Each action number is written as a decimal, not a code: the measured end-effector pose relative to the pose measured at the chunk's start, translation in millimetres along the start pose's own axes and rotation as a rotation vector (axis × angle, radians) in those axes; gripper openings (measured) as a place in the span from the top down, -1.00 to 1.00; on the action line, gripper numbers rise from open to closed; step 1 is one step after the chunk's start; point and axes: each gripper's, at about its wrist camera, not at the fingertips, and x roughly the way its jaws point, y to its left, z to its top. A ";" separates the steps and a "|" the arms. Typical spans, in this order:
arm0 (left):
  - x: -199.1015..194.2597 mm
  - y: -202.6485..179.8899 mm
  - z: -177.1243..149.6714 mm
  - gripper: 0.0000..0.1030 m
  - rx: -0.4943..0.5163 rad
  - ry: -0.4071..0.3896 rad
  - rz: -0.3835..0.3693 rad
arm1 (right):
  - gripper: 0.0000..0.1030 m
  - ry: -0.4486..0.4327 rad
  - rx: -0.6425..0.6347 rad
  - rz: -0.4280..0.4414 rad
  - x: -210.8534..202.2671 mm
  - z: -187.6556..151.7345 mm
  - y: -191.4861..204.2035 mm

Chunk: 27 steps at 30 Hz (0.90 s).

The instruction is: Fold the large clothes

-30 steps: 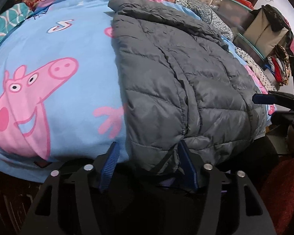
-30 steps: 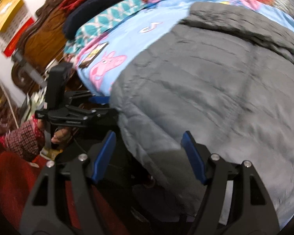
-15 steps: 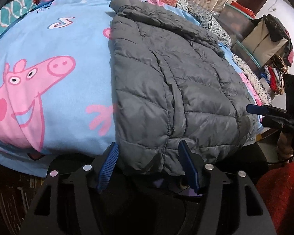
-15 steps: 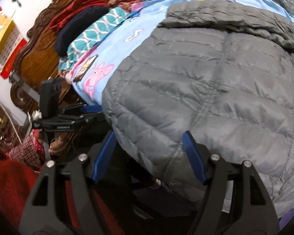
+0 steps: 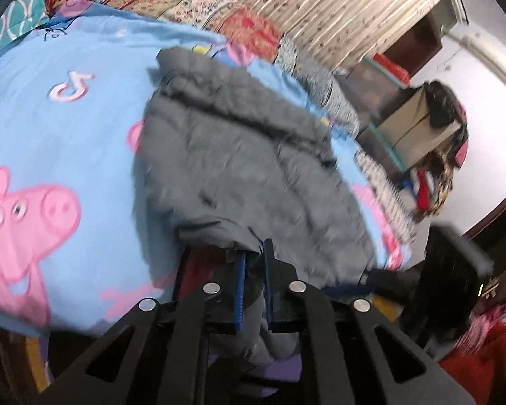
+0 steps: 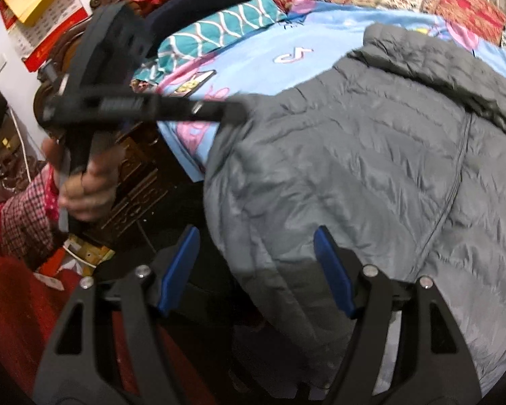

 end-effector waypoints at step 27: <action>-11.2 40.1 40.6 0.65 -0.102 -0.029 0.120 | -0.33 -0.010 0.269 -0.075 44.7 22.4 -87.0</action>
